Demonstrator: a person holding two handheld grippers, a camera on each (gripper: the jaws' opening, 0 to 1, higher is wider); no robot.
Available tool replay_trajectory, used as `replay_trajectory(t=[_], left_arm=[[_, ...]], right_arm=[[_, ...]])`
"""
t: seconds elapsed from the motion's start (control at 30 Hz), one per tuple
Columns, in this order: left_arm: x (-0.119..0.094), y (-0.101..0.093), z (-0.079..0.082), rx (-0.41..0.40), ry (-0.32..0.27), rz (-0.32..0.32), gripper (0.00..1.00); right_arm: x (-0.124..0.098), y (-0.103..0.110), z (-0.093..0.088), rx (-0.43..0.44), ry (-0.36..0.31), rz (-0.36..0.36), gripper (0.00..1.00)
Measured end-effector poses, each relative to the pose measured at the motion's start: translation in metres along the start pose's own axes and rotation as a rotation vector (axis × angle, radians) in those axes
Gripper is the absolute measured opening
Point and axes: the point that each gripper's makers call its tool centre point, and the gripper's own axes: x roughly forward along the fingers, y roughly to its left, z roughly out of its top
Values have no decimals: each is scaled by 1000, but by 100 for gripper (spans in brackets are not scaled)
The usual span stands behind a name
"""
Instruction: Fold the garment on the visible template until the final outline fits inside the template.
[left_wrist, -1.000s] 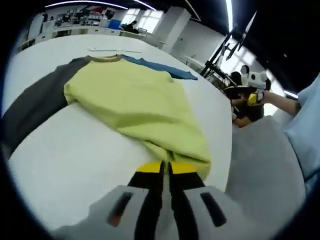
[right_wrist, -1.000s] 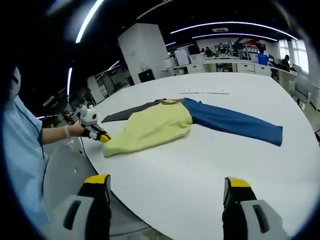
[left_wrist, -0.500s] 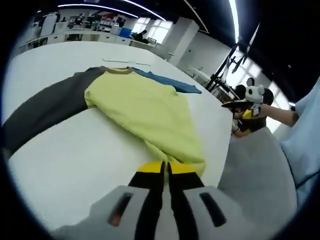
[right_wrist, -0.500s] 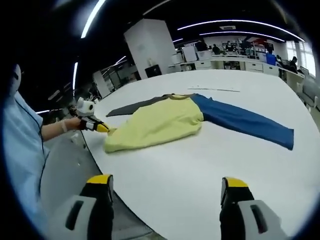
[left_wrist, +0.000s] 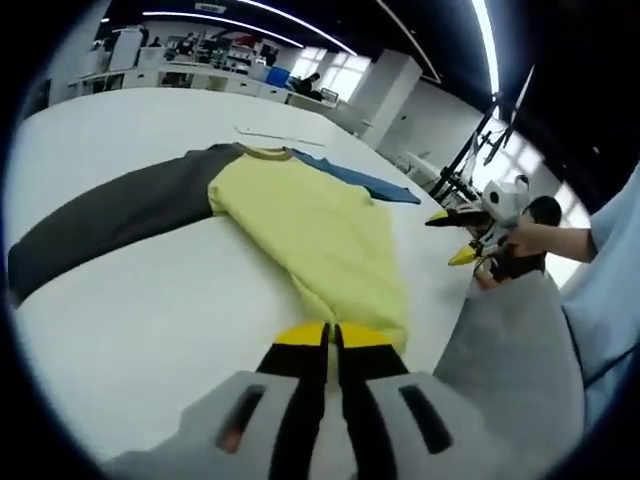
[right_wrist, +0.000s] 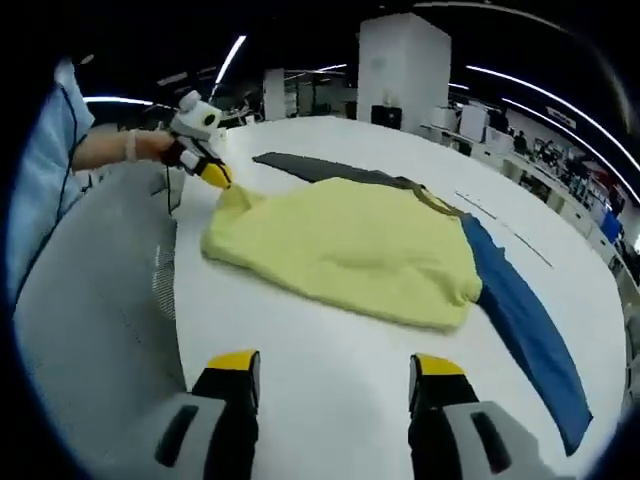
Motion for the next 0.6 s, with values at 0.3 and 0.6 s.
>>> replay_trajectory(t=[0.3,0.6], left_arm=[[-5,-1,12,-13,-51,15,0],[-8,-2,12,13,-38,24,0]], right_arm=[[28,-8,14,-220,85,58,51],[44,-11,23,-435,162,135,49]])
